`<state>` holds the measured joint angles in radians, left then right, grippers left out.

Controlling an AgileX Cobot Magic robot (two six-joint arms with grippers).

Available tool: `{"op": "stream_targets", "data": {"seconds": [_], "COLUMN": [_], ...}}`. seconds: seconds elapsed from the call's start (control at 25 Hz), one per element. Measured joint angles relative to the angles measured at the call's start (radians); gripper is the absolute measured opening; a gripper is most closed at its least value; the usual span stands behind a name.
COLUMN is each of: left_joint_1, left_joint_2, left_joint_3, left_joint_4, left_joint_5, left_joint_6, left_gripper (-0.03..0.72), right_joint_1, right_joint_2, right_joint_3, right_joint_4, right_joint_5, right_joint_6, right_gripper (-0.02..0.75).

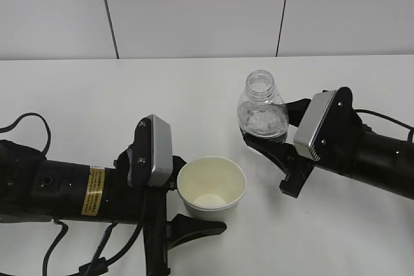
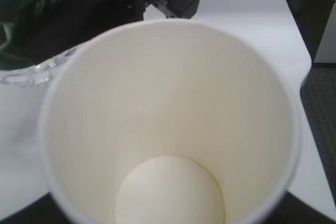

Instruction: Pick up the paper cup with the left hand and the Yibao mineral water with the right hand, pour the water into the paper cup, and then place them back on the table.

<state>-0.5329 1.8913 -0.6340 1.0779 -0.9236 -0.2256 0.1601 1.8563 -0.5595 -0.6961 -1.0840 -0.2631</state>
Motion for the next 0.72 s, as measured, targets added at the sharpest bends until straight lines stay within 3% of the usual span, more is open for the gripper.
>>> {"op": "stream_targets", "data": {"seconds": [0.72], "left_joint_1": [0.000], "left_joint_2": [0.000], "left_joint_3": [-0.001], "left_joint_4": [0.042], "left_joint_5": [-0.041], "left_joint_6": [0.000], "left_gripper": [0.433], "right_joint_1": [0.000], "right_joint_2": [-0.103], "right_joint_3": [-0.013], "right_joint_4": [-0.099], "right_joint_5": [0.143], "right_joint_6": [-0.017], "right_gripper": [0.414]}}
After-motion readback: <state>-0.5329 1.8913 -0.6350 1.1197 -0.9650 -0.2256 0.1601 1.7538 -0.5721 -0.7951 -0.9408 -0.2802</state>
